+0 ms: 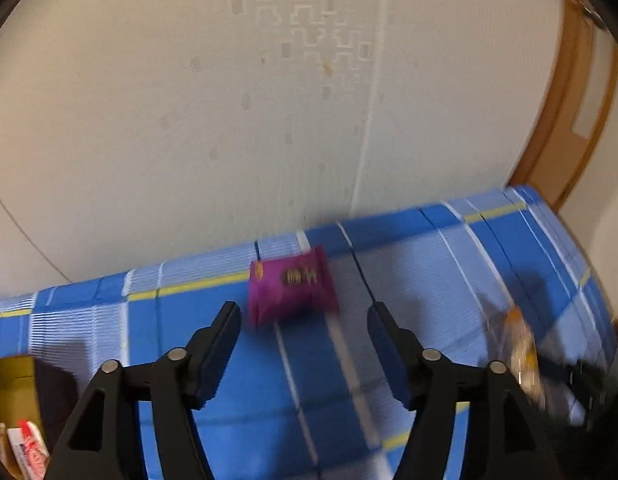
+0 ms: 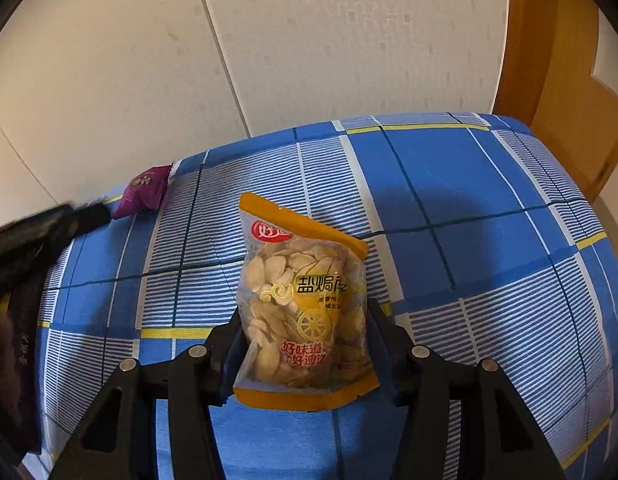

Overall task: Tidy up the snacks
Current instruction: 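Grasp the purple packet with left while right holds the nut bag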

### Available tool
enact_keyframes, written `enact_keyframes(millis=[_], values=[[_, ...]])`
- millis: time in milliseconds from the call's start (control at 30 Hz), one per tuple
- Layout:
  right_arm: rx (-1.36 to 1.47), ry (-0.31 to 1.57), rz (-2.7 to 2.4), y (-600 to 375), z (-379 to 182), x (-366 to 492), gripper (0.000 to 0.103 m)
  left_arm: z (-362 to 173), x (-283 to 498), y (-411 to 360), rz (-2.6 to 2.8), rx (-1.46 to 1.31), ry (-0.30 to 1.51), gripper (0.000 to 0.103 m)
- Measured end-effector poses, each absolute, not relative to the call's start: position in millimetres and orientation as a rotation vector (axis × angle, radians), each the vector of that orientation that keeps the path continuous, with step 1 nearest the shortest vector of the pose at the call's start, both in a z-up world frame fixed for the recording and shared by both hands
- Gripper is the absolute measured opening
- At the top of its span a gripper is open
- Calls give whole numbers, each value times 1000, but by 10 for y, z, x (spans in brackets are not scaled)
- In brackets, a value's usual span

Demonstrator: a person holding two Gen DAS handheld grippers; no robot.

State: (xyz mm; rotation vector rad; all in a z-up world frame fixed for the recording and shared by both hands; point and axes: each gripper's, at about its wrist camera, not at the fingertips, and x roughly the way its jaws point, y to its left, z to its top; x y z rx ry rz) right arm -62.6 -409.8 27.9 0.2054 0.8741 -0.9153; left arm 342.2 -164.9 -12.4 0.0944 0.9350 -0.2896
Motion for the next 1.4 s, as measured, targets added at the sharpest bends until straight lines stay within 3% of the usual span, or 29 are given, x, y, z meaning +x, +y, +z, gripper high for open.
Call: enact_keyframes(millis=[67, 400, 533, 567, 667, 1400], values=[[201, 877, -910, -4099, 277, -623, 56, -188, 3557, -1665, -275, 75, 958, 77], [197, 883, -902, -4117, 291, -639, 57, -484, 3905, -1582, -199, 32, 1040, 77], [190, 885, -906, -4113, 275, -611, 57, -556, 3867, -1603, -221, 34, 1037, 49], [187, 886, -907, -4111, 273, -608, 57, -560, 3844, -1613, -217, 48, 1024, 36], [179, 886, -905, -4105, 268, -606, 57, -566, 3780, -1682, -213, 102, 1003, 32], [162, 878, -910, -4065, 253, -632, 56, -290, 2638, -1492, -316, 41, 883, 31]])
